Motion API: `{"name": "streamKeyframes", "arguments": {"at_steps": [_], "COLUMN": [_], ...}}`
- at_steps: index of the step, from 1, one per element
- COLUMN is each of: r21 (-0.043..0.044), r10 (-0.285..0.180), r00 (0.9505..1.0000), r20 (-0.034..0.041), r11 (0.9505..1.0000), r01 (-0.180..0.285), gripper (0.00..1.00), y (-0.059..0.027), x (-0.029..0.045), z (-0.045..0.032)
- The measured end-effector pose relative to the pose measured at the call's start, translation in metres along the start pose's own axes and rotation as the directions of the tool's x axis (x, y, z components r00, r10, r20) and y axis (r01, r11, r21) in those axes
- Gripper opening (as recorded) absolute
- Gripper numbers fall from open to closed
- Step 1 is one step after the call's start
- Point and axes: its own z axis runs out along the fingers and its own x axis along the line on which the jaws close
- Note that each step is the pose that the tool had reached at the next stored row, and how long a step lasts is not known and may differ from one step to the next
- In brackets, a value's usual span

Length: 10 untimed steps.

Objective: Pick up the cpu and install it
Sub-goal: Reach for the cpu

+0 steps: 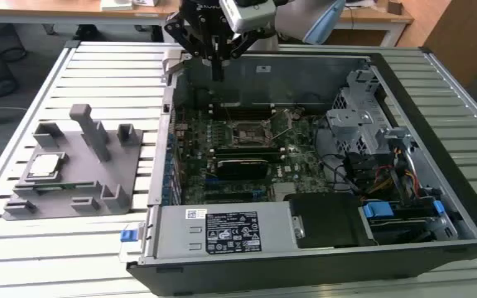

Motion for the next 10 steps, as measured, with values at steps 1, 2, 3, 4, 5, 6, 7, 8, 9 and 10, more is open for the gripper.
{"name": "streamKeyframes", "arguments": {"at_steps": [1,2,3,4,5,6,7,8,9,10], "r21": [-0.0001,0.0000,0.0000,0.0000,0.0001,0.0000,0.0000,-0.0001,0.0000,0.0000], "r10": [0.000,0.000,0.000,0.000,0.000,0.000,0.000,0.000,0.000,0.000], "r00": [1.0000,1.0000,1.0000,1.0000,1.0000,1.0000,1.0000,1.0000,1.0000,1.0000], "r20": [0.0000,0.0000,0.0000,0.0000,0.0000,0.0000,0.0000,0.0000,0.0000,0.0000], "r11": [1.0000,1.0000,1.0000,1.0000,1.0000,1.0000,1.0000,1.0000,1.0000,1.0000], "r01": [0.000,0.000,0.000,0.000,0.000,0.000,0.000,0.000,0.000,0.000], "gripper": [0.11,0.11,0.11,0.11,0.11,0.11,0.11,0.11,0.11,0.11], "y": [0.0000,0.0000,0.0000,0.0000,0.0000,-0.0001,-0.0001,-0.0002,-0.0002,-0.0003], "x": [0.0000,0.0000,0.0000,0.0002,0.0005,0.0011,0.0016,0.0022,0.0029,0.0037], "z": [0.0000,0.0000,0.0000,0.0000,0.0000,-0.0001,-0.0001,0.0000,-0.0001,-0.0001]}}
